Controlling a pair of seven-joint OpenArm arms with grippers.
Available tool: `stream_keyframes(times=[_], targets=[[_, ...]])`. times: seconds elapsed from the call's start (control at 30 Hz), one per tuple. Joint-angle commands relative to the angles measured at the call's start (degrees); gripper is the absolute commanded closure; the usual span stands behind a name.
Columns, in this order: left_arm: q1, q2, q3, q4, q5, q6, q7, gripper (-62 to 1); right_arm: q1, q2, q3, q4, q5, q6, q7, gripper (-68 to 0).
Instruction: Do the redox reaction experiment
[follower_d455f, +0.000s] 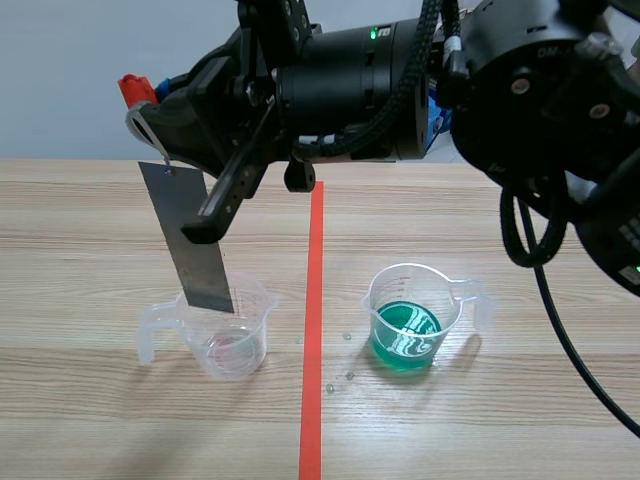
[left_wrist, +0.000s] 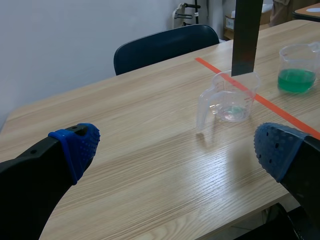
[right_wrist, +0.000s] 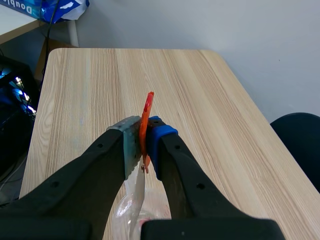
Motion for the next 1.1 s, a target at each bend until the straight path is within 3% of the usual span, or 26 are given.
stream_keyframes(times=[0.0, 1.07], targets=[[0.07, -0.15, -0.11, 0.66, -0.46, -0.13, -0.83, -62.3, 1.46, -0.15, 0.22, 0.57, 0.37, -0.24, 0.83, -0.7], [0.07, -0.15, -0.11, 0.66, -0.44, -0.13, -0.81, -62.3, 1.46, -0.15, 0.22, 0.57, -0.87, -0.26, 0.87, -0.7]])
